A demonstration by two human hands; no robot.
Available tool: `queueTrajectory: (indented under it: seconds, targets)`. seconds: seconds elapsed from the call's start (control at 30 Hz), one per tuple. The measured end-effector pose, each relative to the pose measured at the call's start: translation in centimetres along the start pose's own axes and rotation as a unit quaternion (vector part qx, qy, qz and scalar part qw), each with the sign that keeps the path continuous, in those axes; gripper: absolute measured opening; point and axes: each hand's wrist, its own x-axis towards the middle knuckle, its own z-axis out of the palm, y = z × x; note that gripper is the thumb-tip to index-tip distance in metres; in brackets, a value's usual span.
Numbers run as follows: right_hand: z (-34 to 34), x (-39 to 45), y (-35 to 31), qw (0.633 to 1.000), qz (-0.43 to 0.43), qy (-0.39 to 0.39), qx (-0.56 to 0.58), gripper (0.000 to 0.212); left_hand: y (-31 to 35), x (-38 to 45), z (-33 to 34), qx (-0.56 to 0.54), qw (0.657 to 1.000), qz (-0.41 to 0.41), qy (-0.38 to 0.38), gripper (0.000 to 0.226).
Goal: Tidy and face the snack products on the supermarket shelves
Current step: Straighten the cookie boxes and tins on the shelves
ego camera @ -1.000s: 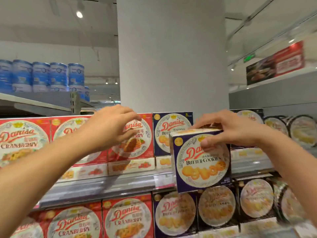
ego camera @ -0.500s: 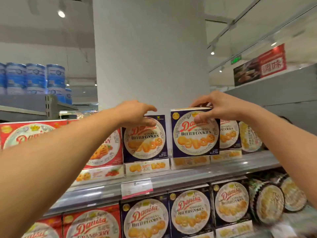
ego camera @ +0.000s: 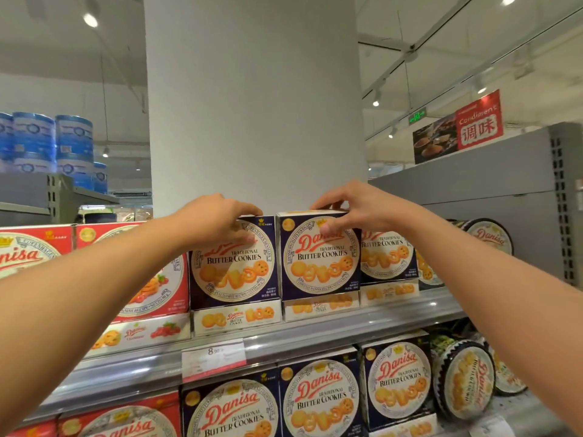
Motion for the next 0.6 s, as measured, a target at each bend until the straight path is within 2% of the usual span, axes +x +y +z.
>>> queueTrajectory:
  seconds: [0.47,0.6]
  targets:
    - [1.7,1.0,1.1,0.999,-0.019,0.038,-0.024,0.038,0.7,0.6,-0.7,0.018,1.0,0.008,0.011,0.046]
    - [1.8,1.2,1.3,0.998,-0.033,0.035,-0.035,0.037,1.1,1.1,-1.0,0.025,1.0,-0.002,-0.012,0.044]
